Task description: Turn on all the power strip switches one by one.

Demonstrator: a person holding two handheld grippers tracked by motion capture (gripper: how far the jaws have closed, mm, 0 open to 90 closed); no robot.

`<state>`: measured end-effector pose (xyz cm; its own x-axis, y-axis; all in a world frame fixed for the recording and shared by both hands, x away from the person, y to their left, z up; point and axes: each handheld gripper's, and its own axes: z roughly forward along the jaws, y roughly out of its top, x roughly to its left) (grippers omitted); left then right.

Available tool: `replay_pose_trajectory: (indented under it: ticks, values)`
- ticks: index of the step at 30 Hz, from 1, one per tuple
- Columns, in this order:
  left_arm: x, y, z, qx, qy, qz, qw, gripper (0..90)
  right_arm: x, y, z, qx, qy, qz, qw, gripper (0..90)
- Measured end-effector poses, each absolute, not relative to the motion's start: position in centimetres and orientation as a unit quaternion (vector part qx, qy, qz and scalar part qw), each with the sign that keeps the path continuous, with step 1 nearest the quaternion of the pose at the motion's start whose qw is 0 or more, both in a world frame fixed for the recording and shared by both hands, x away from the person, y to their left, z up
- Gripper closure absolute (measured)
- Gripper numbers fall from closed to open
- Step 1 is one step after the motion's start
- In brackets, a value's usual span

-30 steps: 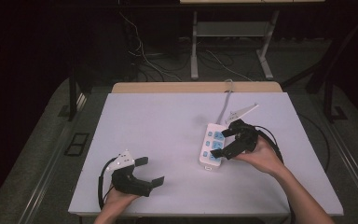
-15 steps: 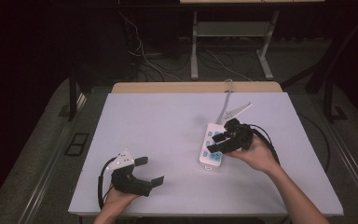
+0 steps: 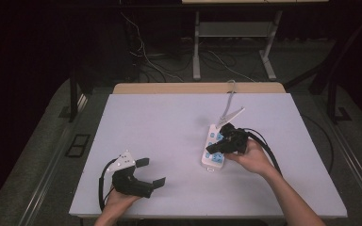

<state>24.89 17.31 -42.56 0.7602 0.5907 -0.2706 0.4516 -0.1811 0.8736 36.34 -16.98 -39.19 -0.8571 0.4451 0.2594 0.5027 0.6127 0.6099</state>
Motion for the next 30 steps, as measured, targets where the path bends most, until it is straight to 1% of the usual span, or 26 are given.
replay_pose_trajectory:
  ticks: [16,30]
  values:
    - [24.9,17.3,-42.6,0.766,0.342,0.064,0.54,0.0,37.2,-16.3,-41.2,-0.271,-0.899,-0.34,0.05,89.8]
    - [24.9,17.2,-42.6,0.769,0.34,0.064,0.538,0.0,37.3,-16.8,-41.9,-0.278,-0.889,-0.359,0.056,90.0]
